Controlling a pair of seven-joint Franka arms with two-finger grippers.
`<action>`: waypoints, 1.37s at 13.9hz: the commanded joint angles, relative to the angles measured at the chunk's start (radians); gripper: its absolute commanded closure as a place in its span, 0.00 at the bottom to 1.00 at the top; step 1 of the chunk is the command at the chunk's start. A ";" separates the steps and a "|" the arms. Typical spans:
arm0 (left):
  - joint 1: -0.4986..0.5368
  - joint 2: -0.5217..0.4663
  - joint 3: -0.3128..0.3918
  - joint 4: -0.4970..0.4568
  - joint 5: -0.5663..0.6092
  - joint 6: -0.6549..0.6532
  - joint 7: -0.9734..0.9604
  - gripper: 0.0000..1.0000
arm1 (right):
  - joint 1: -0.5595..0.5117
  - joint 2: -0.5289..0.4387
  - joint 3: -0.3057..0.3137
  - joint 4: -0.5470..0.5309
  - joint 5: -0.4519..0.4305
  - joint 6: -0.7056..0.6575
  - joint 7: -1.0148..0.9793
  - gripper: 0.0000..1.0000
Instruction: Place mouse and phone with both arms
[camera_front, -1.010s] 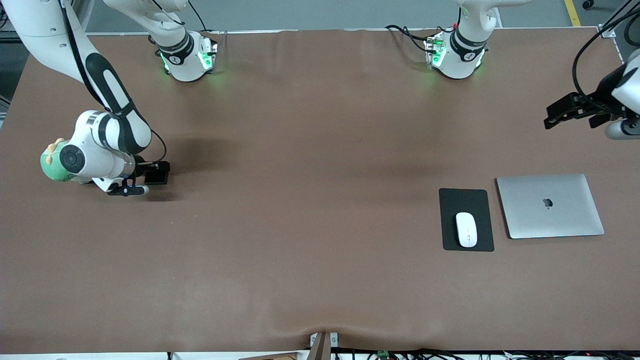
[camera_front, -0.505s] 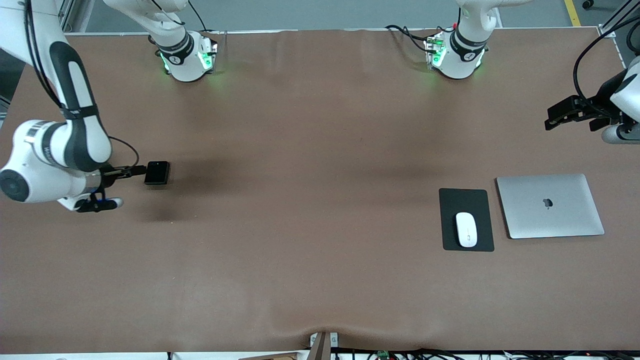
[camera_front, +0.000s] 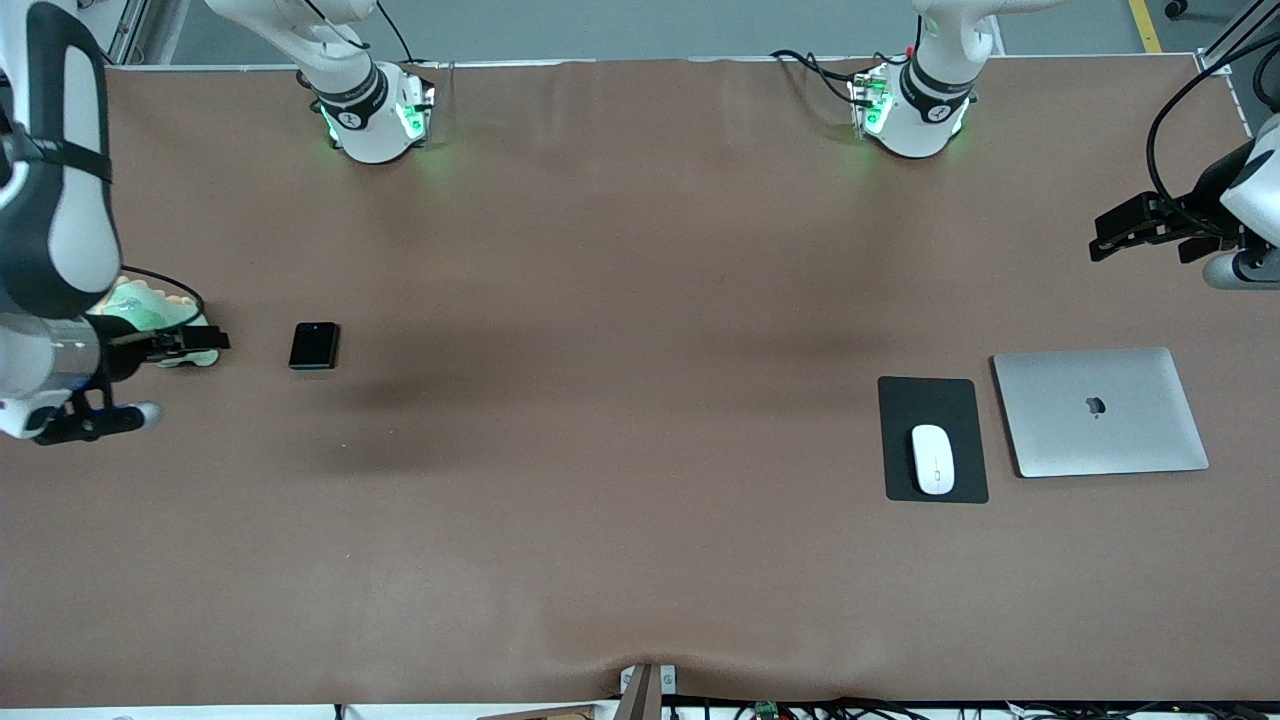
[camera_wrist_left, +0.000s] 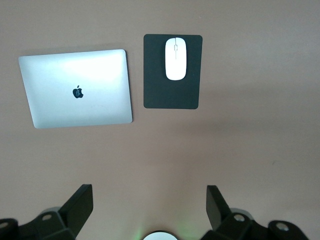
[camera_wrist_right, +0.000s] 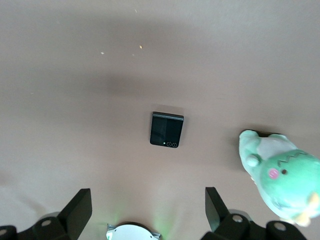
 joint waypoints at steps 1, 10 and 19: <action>-0.004 -0.008 -0.008 0.005 -0.006 -0.014 -0.017 0.00 | -0.004 0.023 -0.003 0.151 -0.021 -0.094 0.002 0.00; -0.004 -0.010 -0.030 0.003 -0.007 -0.017 -0.060 0.00 | 0.011 -0.062 0.003 0.327 -0.067 -0.200 -0.004 0.00; -0.005 -0.010 -0.031 0.002 0.003 -0.017 -0.056 0.00 | 0.086 -0.383 0.000 -0.015 -0.072 -0.120 0.007 0.00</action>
